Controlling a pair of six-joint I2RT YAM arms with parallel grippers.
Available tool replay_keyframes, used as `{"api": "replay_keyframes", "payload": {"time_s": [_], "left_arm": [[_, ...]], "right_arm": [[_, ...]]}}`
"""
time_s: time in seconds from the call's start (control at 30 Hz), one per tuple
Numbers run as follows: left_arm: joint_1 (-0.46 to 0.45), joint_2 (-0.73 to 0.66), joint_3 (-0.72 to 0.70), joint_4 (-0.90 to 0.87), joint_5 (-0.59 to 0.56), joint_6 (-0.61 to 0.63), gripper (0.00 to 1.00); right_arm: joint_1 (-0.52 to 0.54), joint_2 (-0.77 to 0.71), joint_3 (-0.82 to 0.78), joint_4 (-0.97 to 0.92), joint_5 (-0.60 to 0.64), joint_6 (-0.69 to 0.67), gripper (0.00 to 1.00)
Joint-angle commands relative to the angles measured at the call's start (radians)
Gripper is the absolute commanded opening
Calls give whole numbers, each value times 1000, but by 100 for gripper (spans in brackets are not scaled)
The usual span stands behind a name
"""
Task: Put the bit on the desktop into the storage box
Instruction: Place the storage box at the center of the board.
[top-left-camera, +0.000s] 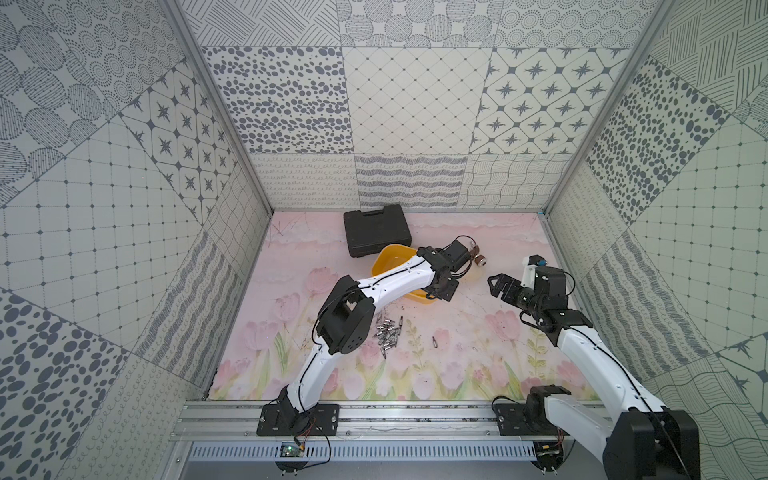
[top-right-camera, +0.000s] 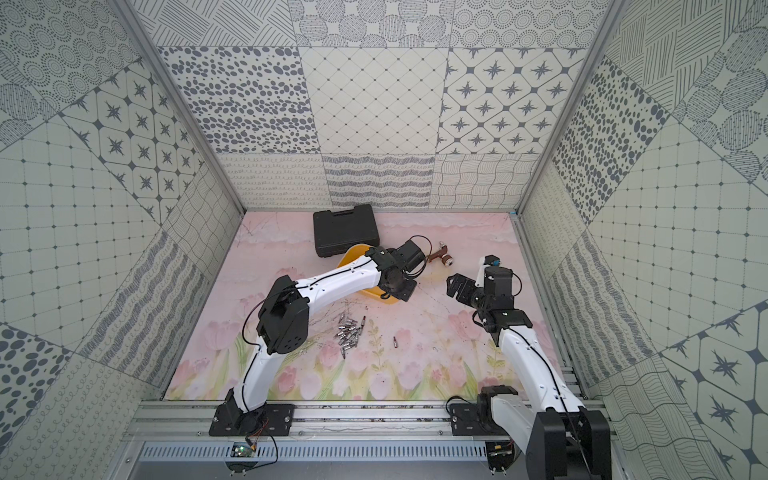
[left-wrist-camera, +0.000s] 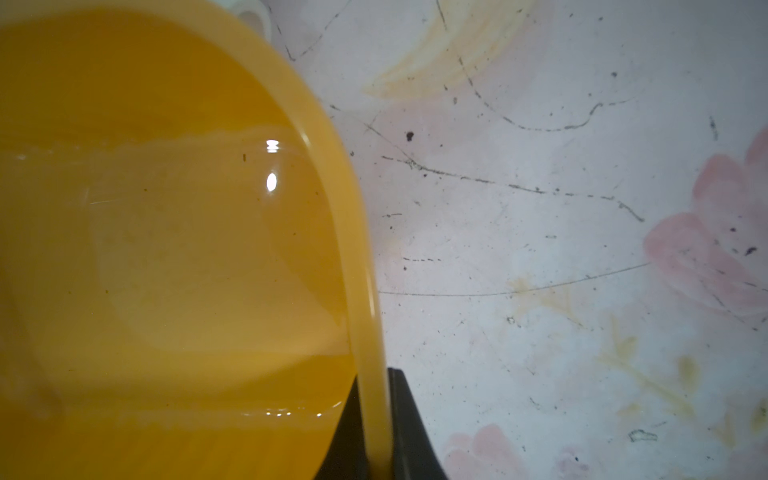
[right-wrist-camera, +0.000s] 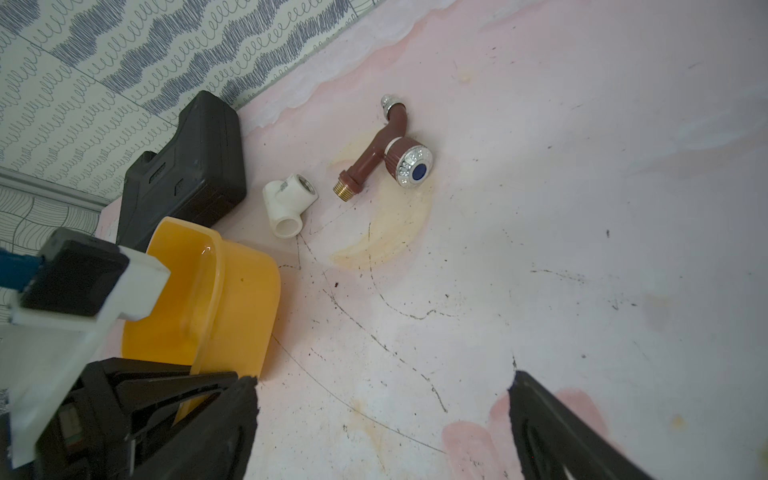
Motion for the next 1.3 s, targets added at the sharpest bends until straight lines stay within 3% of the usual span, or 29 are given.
{"api": "replay_keyframes", "payload": {"time_s": [0.0, 0.13, 0.4, 0.6, 0.9, 1.27], "left_arm": [[-2, 34, 37, -19, -6, 18, 5], [-2, 41, 40, -17, -4, 21, 20], [-2, 29, 39, -18, 4, 23, 33], [-2, -47, 3, -17, 12, 38, 57], [2, -342, -282, 151, 4, 87, 78], [110, -712, -639, 290, 10, 29, 89]], "right_arm": [[-2, -5, 32, 13, 7, 6, 97], [-1, -6, 36, 10, 6, 6, 96], [-1, -11, 47, -8, 3, 2, 97], [-1, -29, 78, -75, 5, -14, 96], [5, -35, 184, -293, -11, -56, 97], [78, -41, 310, -513, 8, -63, 97]]}}
